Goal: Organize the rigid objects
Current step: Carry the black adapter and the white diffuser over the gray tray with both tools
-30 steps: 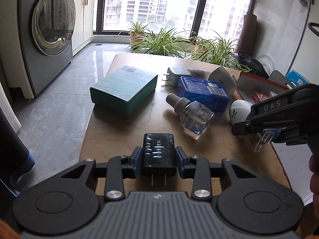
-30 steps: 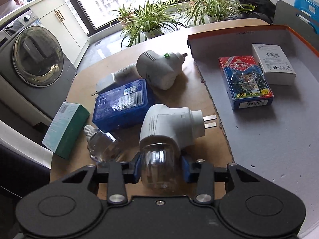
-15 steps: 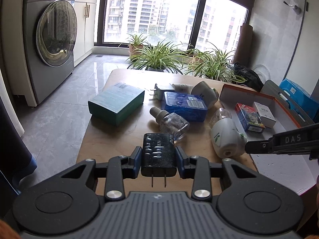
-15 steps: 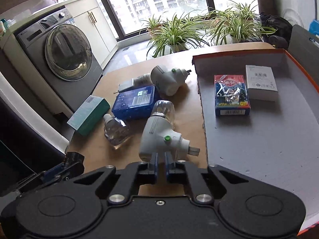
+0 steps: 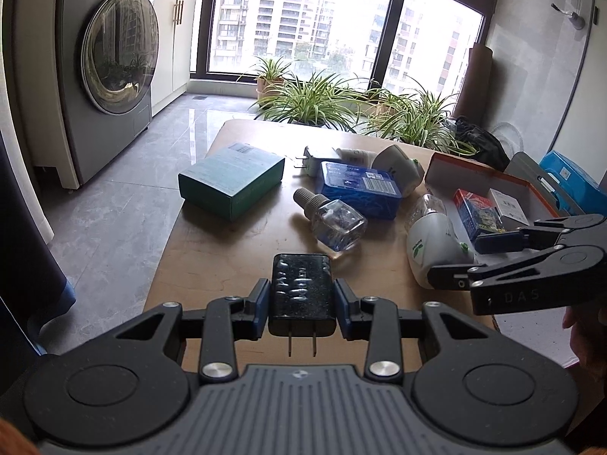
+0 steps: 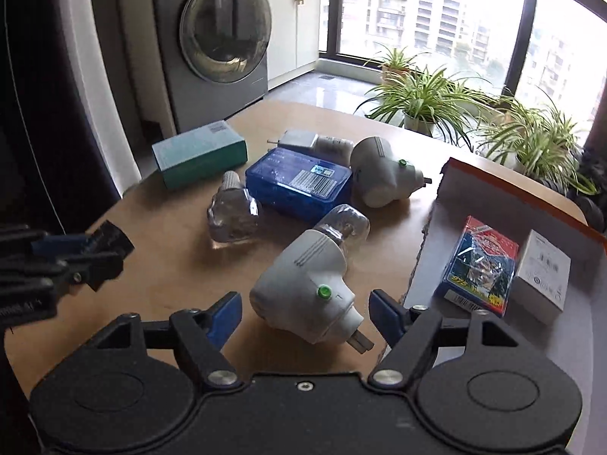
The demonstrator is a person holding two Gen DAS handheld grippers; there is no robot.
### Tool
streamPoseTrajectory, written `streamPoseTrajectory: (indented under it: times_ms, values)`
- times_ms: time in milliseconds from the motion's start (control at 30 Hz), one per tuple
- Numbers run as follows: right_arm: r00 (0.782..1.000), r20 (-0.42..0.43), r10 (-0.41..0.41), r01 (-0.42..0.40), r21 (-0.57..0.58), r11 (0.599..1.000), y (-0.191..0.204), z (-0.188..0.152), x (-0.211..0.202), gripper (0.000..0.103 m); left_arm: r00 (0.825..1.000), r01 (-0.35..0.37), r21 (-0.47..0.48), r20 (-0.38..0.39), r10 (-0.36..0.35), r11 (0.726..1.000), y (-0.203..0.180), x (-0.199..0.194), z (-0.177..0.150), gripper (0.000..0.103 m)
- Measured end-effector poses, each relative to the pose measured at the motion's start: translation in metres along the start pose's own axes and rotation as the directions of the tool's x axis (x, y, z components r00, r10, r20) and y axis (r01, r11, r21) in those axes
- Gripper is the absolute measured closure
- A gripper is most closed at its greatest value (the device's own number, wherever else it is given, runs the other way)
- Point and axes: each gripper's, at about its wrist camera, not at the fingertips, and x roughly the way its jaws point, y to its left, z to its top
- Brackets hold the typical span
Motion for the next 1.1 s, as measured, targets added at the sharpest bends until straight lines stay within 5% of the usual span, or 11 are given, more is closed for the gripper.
streamPoseTrajectory:
  times_ms: [233,433,633,867,1100]
  values:
    - [0.998,-0.036,0.054,-0.057,-0.075,0.996,0.002,0.006,0.032,0.018,1.000,-0.006,0.003,-0.020,0.006,1.000,-0.001,0.010,-0.002,0.067]
    - [0.995,-0.010,0.104,-0.103,0.079,0.992,-0.012,0.009,0.024,0.024,1.000,-0.005,-0.001,-0.020,0.005,1.000,-0.006,0.010,-0.001,0.067]
    - [0.983,0.108,0.147,-0.168,0.212,0.963,-0.022,0.001,-0.023,0.024,1.000,0.013,-0.002,0.012,-0.013,1.000,-0.017,-0.002,0.006,0.067]
    - [0.974,0.220,0.055,-0.123,0.309,0.943,-0.031,-0.016,-0.087,0.024,0.996,0.058,0.030,0.062,-0.060,0.998,-0.048,-0.020,0.020,0.067]
    - [0.973,0.210,-0.099,0.004,0.411,0.911,-0.060,-0.048,-0.128,0.023,0.989,0.128,0.091,0.067,-0.134,0.988,-0.097,-0.023,0.024,0.067]
